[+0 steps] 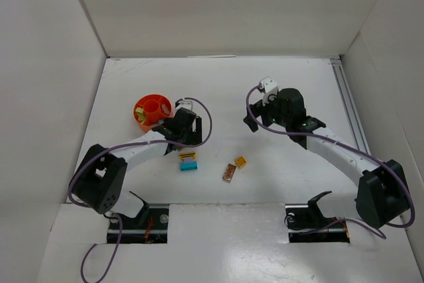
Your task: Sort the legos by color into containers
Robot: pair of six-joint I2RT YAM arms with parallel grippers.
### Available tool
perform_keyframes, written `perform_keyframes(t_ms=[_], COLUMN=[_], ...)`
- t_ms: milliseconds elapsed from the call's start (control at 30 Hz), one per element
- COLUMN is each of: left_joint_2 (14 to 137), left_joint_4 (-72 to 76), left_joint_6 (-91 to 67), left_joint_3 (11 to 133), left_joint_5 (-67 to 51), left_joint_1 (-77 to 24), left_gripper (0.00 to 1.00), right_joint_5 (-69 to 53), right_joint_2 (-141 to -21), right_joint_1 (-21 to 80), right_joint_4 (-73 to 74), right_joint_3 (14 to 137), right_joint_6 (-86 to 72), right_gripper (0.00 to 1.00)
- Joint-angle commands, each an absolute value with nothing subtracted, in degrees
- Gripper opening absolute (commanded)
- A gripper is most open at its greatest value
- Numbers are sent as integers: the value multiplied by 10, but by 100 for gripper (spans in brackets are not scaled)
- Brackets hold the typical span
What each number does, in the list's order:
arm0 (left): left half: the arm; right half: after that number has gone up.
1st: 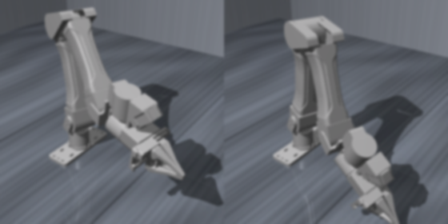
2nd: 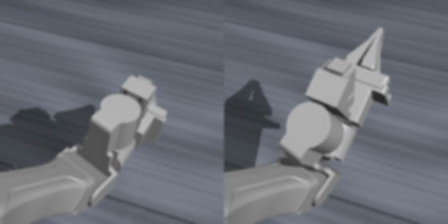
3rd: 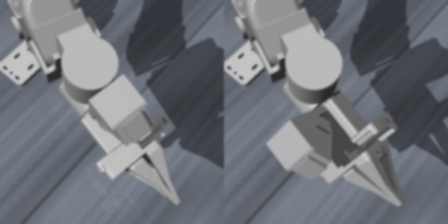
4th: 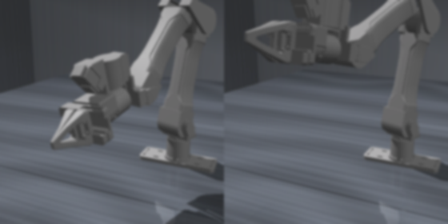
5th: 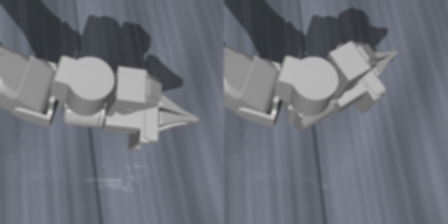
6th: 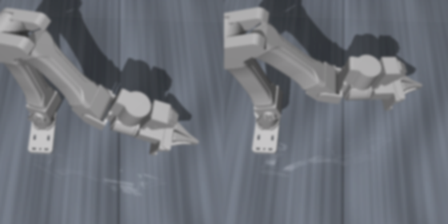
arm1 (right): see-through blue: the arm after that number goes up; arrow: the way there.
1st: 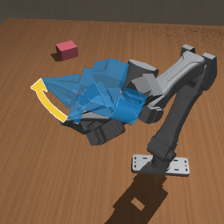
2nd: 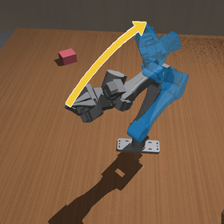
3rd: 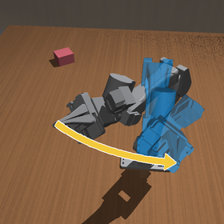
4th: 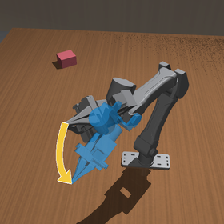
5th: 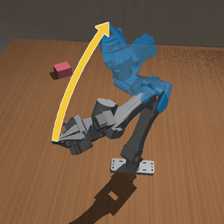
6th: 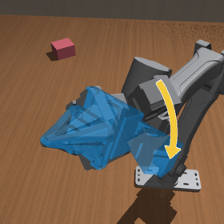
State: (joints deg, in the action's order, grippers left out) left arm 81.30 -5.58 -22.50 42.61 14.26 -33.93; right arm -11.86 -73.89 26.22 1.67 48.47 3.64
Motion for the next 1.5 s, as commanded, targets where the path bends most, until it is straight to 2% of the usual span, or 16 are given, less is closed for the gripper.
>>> perform_keyframes(t_ms=[0,233,367,833,1067,1267,1467], left_joint_2=[832,863,870,846,840,875,875], left_joint_4=[-43,-35,-41,-117,-123,-149,-146], left_joint_6=[-214,-221,-242,-358,-376,-411,-438], left_joint_3=[424,424,418,372,383,404,410], left_joint_5=[114,69,42,68,104,149,156], left_joint_1=[-324,-303,-303,-345,-345,-345,-334], left_gripper=[83,83,74,75,49,39,35], right_joint_5=[-123,-123,-123,-140,-140,-134,-128], right_joint_2=[-744,-755,-760,-760,-754,-736,-723], right_joint_1=[259,254,249,249,249,244,243], right_joint_4=[5,5,5,5,0,0,0], right_joint_3=[495,507,507,512,501,489,483], right_joint_6=[37,37,37,37,32,26,26], right_gripper=[97,97,97,96,96,96,96])
